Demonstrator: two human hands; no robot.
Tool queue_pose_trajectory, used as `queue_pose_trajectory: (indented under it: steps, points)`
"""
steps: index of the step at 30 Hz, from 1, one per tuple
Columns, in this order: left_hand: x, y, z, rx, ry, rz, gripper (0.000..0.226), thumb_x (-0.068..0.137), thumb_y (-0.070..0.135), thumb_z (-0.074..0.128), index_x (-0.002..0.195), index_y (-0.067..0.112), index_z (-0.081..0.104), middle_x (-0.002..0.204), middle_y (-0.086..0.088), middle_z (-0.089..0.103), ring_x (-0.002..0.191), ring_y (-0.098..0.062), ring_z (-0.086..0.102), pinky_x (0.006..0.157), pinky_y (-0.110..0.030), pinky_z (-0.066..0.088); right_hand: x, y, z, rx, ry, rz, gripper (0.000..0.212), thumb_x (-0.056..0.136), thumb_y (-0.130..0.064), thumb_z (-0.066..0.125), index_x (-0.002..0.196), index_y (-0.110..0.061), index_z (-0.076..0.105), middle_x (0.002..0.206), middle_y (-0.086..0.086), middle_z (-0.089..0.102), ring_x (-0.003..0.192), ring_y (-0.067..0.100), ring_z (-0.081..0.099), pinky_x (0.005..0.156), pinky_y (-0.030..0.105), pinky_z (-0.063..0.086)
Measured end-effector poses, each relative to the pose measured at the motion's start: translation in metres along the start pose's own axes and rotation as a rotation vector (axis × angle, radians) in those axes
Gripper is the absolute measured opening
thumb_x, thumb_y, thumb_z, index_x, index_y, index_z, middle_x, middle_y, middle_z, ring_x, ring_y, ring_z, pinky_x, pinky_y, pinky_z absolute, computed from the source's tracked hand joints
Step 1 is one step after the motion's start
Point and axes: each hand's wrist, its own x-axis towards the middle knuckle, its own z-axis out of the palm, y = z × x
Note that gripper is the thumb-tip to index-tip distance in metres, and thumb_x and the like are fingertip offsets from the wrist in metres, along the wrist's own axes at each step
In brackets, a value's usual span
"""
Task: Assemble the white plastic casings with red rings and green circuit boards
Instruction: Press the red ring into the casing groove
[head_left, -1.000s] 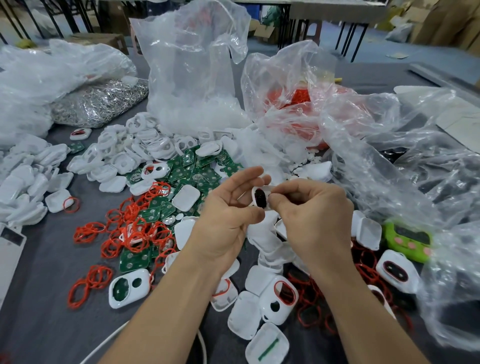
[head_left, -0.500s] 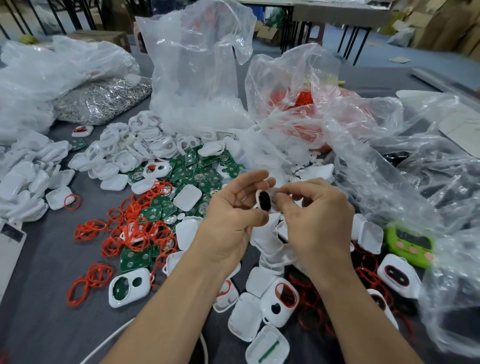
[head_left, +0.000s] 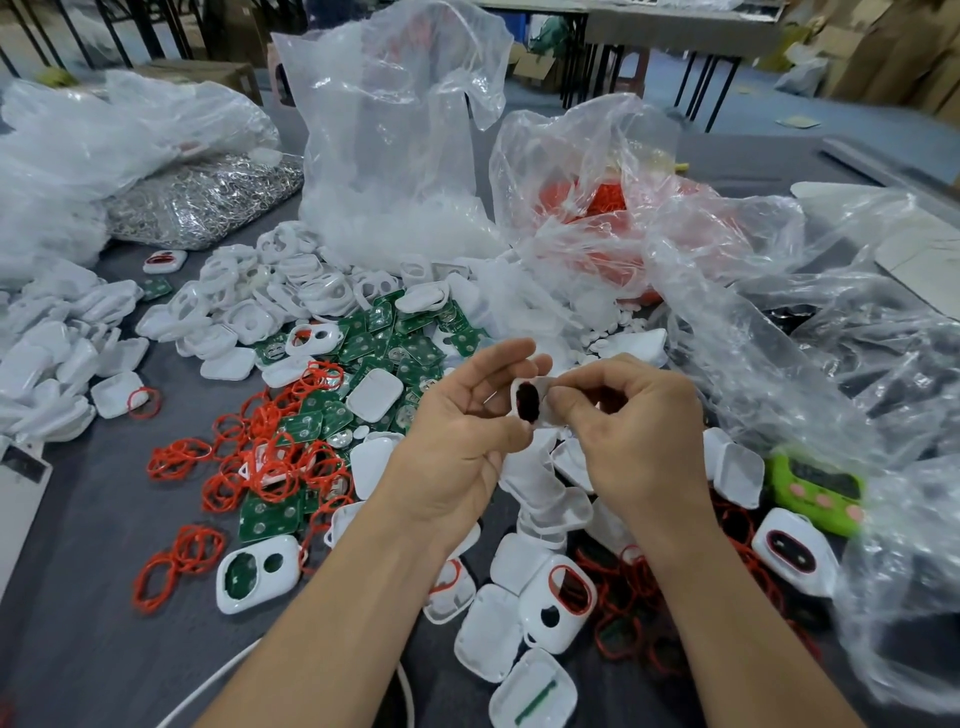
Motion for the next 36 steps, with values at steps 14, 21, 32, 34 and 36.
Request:
queue_pose_trajectory:
  steps: [14,21,32,34,36]
  points:
    - [0.001,0.005,0.003,-0.082,-0.051,0.039,0.069,0.058,-0.031,0.048,0.092,0.018,0.082,0.093,-0.002,0.078,0.111,-0.013,0.071,0.083,-0.024,0.059,-0.005,-0.009,0.007,0.296,-0.045,0.205,0.008,0.083,-0.038,0.076,0.082,-0.030,0.074,0.060,-0.002,0.071,0.046,0.012,0.059,0.050,0.028,0.048]
    - [0.000,0.008,0.001,0.001,-0.069,0.061,0.070,0.057,-0.030,0.050,0.094,0.020,0.082,0.095,0.000,0.077,0.112,-0.013,0.071,0.084,-0.023,0.057,-0.006,-0.010,0.007,0.315,0.007,0.199,0.009,0.077,-0.037,0.079,0.074,-0.030,0.075,0.060,0.000,0.072,0.044,0.014,0.059,0.052,0.029,0.047]
    - [-0.003,0.013,0.006,0.097,0.017,-0.049,0.041,0.070,-0.009,0.062,0.097,0.015,0.082,0.092,-0.008,0.078,0.085,-0.022,0.075,0.078,-0.034,0.063,-0.004,-0.012,0.001,0.351,0.075,0.181,0.016,0.072,-0.033,0.076,0.064,-0.021,0.070,0.050,0.001,0.062,0.042,0.016,0.053,0.047,0.028,0.043]
    - [-0.005,0.013,0.009,0.246,0.098,-0.026,0.033,0.074,-0.001,0.065,0.096,0.018,0.082,0.082,-0.005,0.078,0.078,-0.018,0.075,0.068,-0.029,0.061,-0.004,-0.012,0.001,0.316,0.077,0.159,0.016,0.073,-0.035,0.076,0.065,-0.023,0.070,0.051,0.001,0.064,0.044,0.016,0.055,0.049,0.029,0.045]
    - [-0.008,0.012,0.012,0.404,0.146,0.030,0.027,0.080,0.004,0.069,0.097,0.021,0.082,0.086,-0.006,0.080,0.081,-0.017,0.077,0.064,-0.024,0.059,-0.005,-0.012,0.003,0.290,0.063,0.138,0.017,0.072,-0.039,0.076,0.065,-0.024,0.070,0.055,0.001,0.067,0.045,0.016,0.058,0.051,0.031,0.047]
